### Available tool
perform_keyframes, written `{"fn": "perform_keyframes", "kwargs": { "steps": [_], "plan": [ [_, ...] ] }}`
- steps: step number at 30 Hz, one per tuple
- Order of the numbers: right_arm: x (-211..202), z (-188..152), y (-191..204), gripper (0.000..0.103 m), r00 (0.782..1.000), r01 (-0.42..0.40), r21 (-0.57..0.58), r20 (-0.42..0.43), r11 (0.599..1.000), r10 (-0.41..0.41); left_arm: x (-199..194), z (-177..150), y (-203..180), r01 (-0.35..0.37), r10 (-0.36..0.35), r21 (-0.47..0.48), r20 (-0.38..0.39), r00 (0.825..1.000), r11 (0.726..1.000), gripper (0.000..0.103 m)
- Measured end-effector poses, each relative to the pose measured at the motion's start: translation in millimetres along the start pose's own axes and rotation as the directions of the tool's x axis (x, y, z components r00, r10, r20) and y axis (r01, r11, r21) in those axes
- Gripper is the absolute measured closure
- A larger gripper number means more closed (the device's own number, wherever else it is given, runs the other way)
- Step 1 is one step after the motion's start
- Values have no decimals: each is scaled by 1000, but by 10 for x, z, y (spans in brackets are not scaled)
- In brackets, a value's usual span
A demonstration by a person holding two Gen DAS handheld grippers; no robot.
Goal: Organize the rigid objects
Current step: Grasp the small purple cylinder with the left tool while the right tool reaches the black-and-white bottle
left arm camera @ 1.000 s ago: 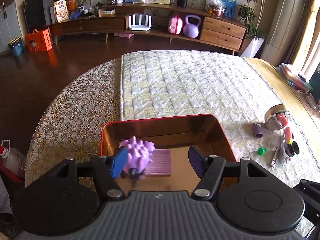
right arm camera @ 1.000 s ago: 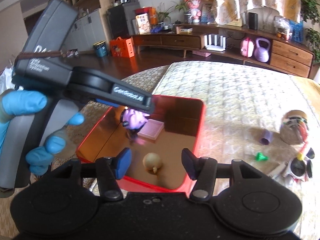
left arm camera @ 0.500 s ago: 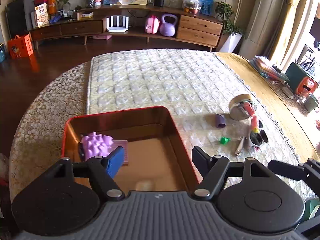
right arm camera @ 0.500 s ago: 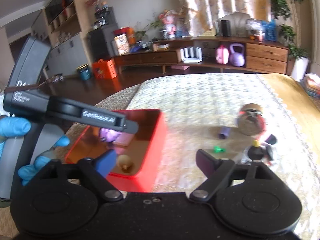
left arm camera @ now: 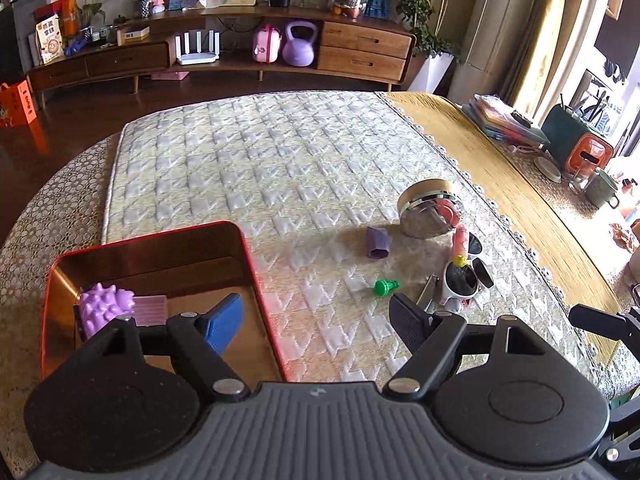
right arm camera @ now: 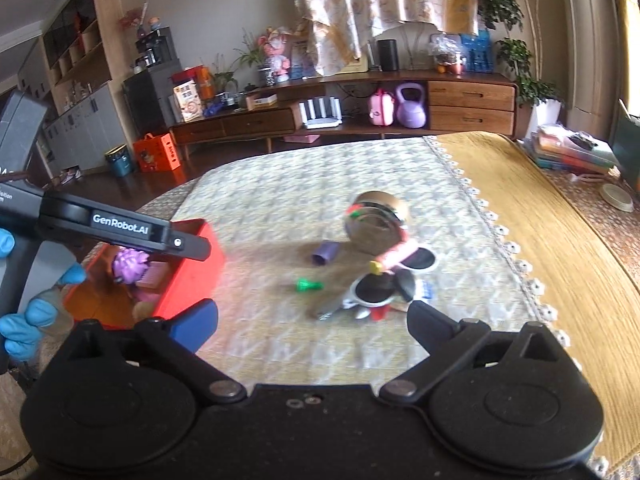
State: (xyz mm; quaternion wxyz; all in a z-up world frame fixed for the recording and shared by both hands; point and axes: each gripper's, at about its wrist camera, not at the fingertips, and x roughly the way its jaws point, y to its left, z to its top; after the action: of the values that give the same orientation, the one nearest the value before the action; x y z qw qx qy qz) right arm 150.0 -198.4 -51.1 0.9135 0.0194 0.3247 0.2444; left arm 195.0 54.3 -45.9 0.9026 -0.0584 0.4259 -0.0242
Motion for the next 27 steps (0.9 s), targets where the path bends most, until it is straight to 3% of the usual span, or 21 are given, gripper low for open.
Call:
{"fn": "perform_keyframes", "kwargs": {
  "steps": [11,18,27],
  "plan": [
    [226,31,-610,8,999,26,88,-35,996,-24,525,236,-380,9,-6,43,-55,998,999,23],
    [452,61,-843,19,998,-18,129,-57,992,25,877,416,-504,5,-4,13,-92,996,1000,23],
    [726,128,-991,21,992,-78,135,-90,988,91,1272,472,-598,-16,16,4,-128,992,1000,23]
  ]
}}
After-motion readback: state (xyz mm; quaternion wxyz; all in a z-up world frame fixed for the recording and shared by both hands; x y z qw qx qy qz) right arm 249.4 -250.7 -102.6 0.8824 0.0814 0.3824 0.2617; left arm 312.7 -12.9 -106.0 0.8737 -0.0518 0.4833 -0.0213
